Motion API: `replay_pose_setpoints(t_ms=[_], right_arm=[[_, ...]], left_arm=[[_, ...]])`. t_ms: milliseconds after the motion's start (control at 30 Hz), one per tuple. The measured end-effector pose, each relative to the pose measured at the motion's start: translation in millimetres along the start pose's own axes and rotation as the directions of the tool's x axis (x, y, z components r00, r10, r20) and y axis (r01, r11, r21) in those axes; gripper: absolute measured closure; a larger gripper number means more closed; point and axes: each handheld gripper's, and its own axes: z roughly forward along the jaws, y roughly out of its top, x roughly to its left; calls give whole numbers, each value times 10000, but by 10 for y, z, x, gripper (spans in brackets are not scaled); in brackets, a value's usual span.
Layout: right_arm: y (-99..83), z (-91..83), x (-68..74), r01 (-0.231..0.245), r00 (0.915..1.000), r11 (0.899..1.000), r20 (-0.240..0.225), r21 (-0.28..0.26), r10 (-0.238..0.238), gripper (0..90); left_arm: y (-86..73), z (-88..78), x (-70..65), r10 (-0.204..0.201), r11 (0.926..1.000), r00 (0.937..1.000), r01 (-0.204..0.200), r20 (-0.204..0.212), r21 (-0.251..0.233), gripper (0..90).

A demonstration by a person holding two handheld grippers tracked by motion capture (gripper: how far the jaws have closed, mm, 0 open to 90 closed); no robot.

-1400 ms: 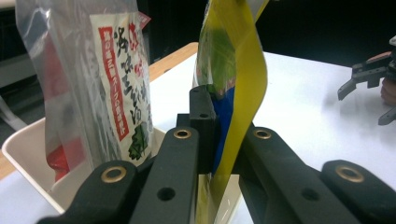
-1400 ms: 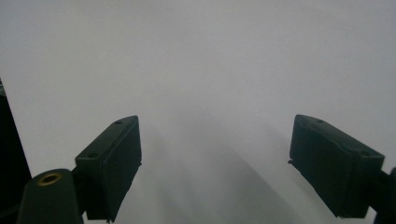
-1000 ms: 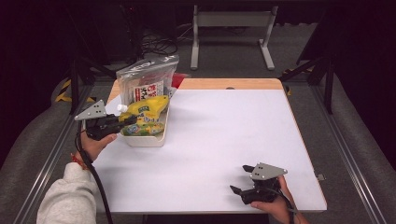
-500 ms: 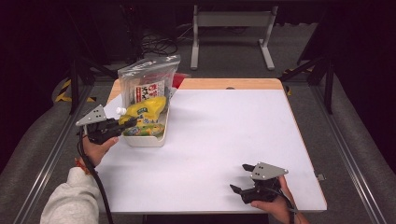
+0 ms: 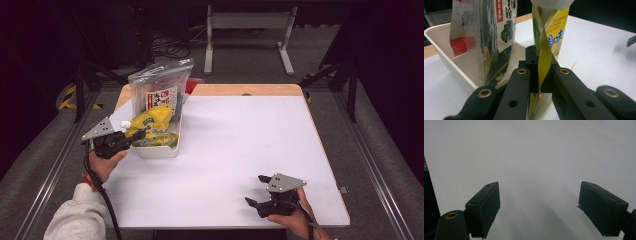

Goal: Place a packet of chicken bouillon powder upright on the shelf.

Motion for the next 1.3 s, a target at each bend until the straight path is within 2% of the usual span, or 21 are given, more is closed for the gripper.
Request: replay_pose_setpoints(t_ms=[600, 700, 800, 867, 900, 933, 1067, 1167, 1233, 1300], right_arm=[[10, -2, -4, 72, 10000, 10000, 37, -58, -72, 176], [11, -6, -5, 80, 9999, 9999, 107, -69, -79, 176], [12, -17, -8, 45, 9999, 9999, 149, -103, -44, 176], [12, -22, -12, 49, 9998, 9999, 173, -119, -47, 176], [12, -24, -15, 36, 9998, 9999, 185, -129, -33, 175], [12, -27, -18, 24, 9998, 9999, 189, -140, -21, 175], [19, -42, -33, 27, 9996, 9996, 286, -264, -19, 173], [32, -46, -30, 158, 9989, 9996, 449, -251, -146, 173], [37, -50, -27, 189, 9989, 9995, 443, -261, -178, 173], [44, -54, -27, 235, 9987, 9993, 452, -296, -222, 173]], left_arm=[[-60, 6, -22, -163, 9999, 9993, 162, -328, -33, 842], [-53, 7, -44, -133, 9999, 9987, 133, -500, 7, 833], [-50, 7, -63, -276, 9994, 9982, 263, -537, -240, 815], [-31, 7, -85, -202, 9996, 9971, 187, -727, -209, 802], [-30, 6, -98, -344, 9990, 9967, 322, -738, -296, 794], [-24, 3, -104, -248, 9993, 9962, 223, -835, -311, 790], [-4, -45, -144, -296, 9980, 9951, 242, -940, -585, 730], [12, -94, -182, -301, 9974, 9928, 223, -1158, -683, 682], [20, -123, -202, -336, 9972, 9888, 235, -1456, -705, 633], [21, -138, -209, -366, 9971, 9877, 259, -1519, -716, 586]])
